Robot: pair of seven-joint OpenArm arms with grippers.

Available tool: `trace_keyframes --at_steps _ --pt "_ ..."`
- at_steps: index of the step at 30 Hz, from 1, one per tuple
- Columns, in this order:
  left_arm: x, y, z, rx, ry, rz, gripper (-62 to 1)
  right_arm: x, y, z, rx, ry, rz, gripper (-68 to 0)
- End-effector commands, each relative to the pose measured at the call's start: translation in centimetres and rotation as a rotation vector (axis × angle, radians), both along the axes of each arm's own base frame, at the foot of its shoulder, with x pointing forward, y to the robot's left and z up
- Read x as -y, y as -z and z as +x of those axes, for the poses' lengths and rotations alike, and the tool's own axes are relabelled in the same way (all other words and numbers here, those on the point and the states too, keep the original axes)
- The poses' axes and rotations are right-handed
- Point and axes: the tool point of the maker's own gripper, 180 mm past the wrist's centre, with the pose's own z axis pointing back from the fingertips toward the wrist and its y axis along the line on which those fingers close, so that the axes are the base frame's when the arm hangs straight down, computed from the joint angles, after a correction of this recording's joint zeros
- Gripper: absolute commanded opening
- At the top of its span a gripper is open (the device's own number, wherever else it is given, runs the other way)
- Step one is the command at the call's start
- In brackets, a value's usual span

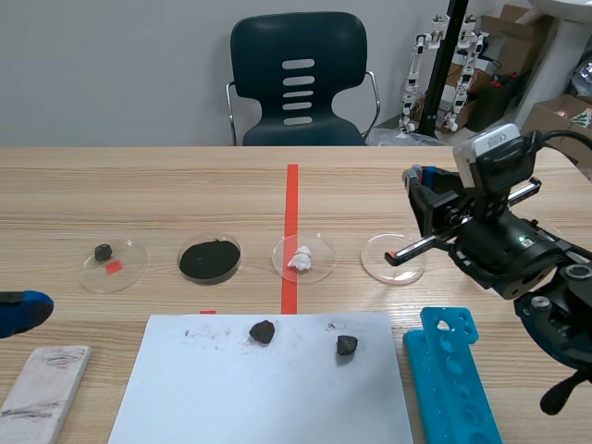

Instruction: Draw acid from the petri dish

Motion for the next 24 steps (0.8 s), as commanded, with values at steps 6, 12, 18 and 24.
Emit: trace_keyframes --at_steps 6,12,18,24 --pt "-0.1 -0.7 0.3 0.023 -0.008 -0.019 1.4 1.0 0.0 0.2 0.026 0.015 0.020 -66.7" --pt "-0.1 -0.7 0.3 0.023 -0.008 -0.019 1.4 1.4 0.4 0.1 0.035 0.019 0.033 -66.7" --pt "-0.1 -0.7 0.3 0.023 -0.008 -0.019 1.4 1.5 0.3 0.1 0.046 0.019 0.038 -66.7" --pt "-0.1 -0.7 0.3 0.023 -0.008 -0.019 1.4 1.6 0.4 0.1 0.045 0.019 0.038 -66.7"
